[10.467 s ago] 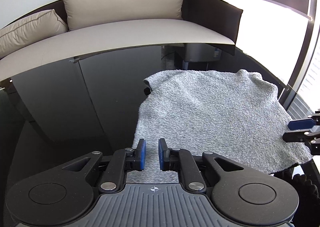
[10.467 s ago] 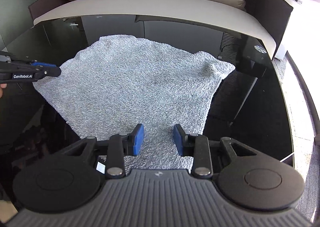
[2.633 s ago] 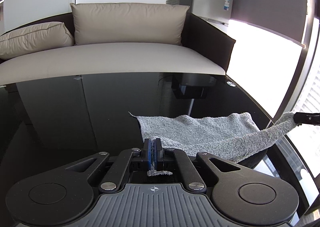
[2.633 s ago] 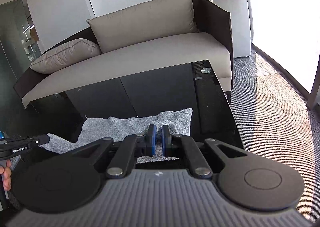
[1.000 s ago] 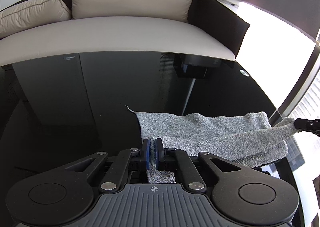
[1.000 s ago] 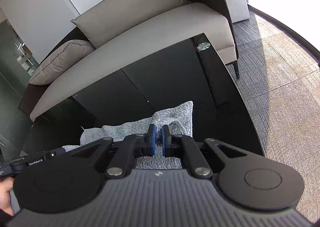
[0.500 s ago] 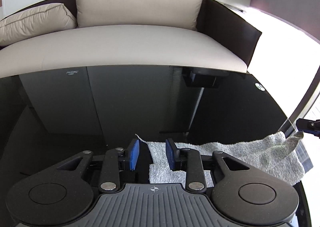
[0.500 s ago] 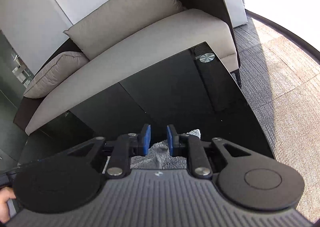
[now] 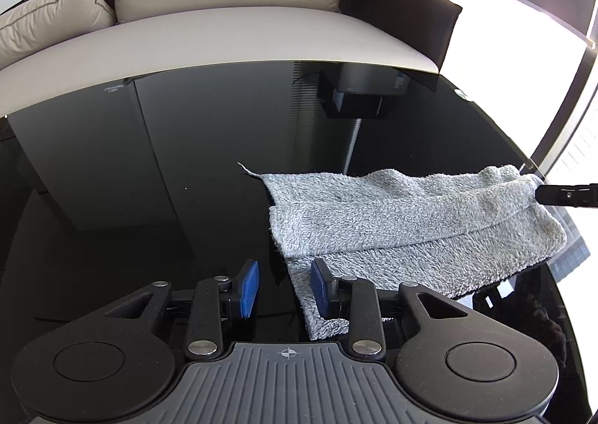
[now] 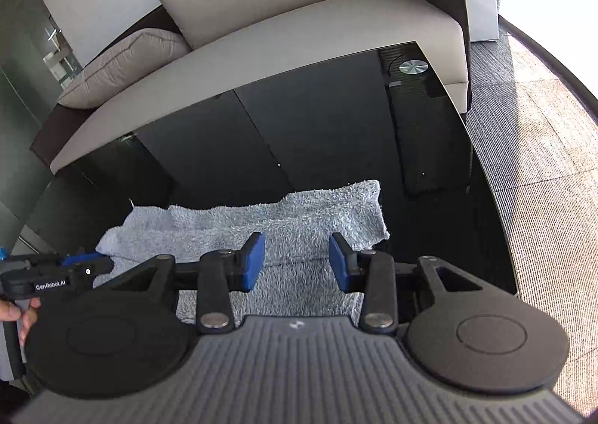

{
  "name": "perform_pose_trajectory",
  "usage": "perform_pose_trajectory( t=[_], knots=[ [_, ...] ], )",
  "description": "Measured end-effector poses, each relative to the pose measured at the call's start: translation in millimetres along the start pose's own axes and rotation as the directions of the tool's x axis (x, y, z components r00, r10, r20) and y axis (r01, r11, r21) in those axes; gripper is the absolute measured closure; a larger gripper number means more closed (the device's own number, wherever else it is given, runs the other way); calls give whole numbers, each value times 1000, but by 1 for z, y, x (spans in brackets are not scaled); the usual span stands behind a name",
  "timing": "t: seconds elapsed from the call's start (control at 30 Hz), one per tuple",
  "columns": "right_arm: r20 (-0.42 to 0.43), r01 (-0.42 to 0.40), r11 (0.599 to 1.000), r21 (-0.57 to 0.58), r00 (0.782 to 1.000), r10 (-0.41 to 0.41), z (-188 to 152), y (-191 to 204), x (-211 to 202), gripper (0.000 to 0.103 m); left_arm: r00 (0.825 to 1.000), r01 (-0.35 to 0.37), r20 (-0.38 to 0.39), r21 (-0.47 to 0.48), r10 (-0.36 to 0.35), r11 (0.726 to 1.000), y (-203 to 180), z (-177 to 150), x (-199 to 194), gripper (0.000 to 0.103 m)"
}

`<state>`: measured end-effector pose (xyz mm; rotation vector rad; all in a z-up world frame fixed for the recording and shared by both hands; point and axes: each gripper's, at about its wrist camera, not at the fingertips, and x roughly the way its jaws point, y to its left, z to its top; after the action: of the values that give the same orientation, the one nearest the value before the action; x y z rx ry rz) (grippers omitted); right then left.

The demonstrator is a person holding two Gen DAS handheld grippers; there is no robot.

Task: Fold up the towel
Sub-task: 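Move both open grippers to the folded edge of the towel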

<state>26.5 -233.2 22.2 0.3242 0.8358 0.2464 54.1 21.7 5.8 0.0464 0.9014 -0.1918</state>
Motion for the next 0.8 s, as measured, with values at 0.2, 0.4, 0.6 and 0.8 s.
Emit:
perform_pose_trajectory(
  t=[0.2,0.4,0.6,0.8],
  knots=[
    [-41,-39,998,-57,998,36,-6,7,11,62,999,53,7,20,-53,998,-5,3,3,70],
    [-56,-50,993,-109,997,44,-9,15,19,59,997,79,16,21,-79,997,-9,4,1,70],
    [-56,-52,989,-140,997,44,-10,20,26,58,995,96,26,31,-97,995,-14,6,0,69],
    [11,-47,989,-137,999,49,-5,19,24,58,993,108,40,19,-108,994,-14,7,4,69]
  ],
)
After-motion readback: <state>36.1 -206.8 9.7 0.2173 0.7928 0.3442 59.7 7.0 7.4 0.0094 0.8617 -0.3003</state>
